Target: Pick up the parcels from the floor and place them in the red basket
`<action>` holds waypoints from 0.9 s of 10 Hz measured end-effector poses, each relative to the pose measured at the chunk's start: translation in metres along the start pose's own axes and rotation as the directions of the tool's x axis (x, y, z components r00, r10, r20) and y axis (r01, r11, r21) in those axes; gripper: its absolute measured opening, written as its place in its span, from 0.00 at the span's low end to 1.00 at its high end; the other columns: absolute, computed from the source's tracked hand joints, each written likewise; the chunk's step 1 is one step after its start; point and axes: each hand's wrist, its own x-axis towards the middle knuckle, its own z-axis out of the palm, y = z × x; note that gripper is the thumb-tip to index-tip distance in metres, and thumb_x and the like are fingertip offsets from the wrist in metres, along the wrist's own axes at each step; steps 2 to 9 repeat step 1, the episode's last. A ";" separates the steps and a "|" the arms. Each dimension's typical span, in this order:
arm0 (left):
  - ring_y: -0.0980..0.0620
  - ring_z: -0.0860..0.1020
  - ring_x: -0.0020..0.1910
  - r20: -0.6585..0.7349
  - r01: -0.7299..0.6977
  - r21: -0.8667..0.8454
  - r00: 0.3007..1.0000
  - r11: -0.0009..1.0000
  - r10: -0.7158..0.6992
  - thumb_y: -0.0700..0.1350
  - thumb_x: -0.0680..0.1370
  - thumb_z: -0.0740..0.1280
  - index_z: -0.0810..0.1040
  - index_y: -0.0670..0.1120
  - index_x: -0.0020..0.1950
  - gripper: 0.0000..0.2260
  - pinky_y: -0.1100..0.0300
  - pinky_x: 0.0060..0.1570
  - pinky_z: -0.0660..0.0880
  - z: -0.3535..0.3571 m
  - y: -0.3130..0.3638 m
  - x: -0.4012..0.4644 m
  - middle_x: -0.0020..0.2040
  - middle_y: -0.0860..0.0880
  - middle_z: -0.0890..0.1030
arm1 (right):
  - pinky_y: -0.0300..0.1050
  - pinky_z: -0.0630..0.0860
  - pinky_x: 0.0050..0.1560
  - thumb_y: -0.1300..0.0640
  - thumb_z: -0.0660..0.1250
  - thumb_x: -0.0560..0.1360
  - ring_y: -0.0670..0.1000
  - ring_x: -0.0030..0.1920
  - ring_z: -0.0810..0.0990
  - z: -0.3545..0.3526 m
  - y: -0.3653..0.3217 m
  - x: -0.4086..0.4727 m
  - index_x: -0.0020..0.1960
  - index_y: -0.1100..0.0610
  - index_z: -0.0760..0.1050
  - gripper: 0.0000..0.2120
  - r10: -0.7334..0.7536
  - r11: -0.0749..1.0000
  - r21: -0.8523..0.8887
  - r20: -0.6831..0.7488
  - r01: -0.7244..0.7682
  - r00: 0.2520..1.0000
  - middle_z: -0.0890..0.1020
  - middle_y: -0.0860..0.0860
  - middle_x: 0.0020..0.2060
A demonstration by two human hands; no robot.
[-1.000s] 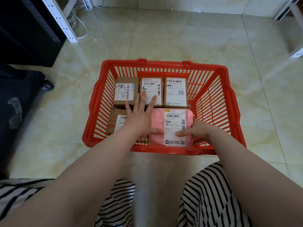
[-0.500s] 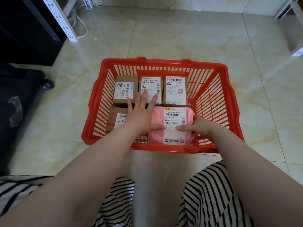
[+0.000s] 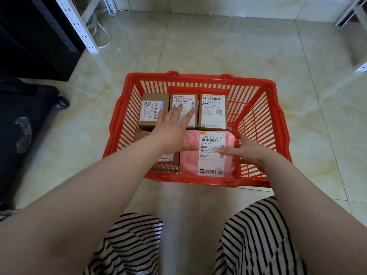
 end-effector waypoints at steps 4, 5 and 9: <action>0.42 0.43 0.79 0.042 -0.091 0.123 0.995 0.988 0.087 0.69 0.71 0.64 0.40 0.54 0.79 0.47 0.41 0.75 0.40 -0.034 -0.008 0.004 0.81 0.43 0.43 | 0.51 0.66 0.66 0.48 0.74 0.71 0.52 0.67 0.71 0.000 -0.013 -0.021 0.75 0.52 0.60 0.38 -0.092 0.995 0.035 -0.062 0.094 0.994 0.74 0.45 0.64; 0.42 0.43 0.79 0.042 -0.091 0.123 0.995 0.988 0.087 0.69 0.71 0.64 0.40 0.54 0.79 0.47 0.41 0.75 0.40 -0.034 -0.008 0.004 0.81 0.43 0.43 | 0.51 0.66 0.66 0.48 0.74 0.71 0.52 0.67 0.71 0.000 -0.013 -0.021 0.75 0.52 0.60 0.38 -0.092 0.995 0.035 -0.062 0.094 0.994 0.74 0.45 0.64; 0.42 0.43 0.79 0.042 -0.091 0.123 0.995 0.988 0.087 0.69 0.71 0.64 0.40 0.54 0.79 0.47 0.41 0.75 0.40 -0.034 -0.008 0.004 0.81 0.43 0.43 | 0.51 0.66 0.66 0.48 0.74 0.71 0.52 0.67 0.71 0.000 -0.013 -0.021 0.75 0.52 0.60 0.38 -0.092 0.995 0.035 -0.062 0.094 0.994 0.74 0.45 0.64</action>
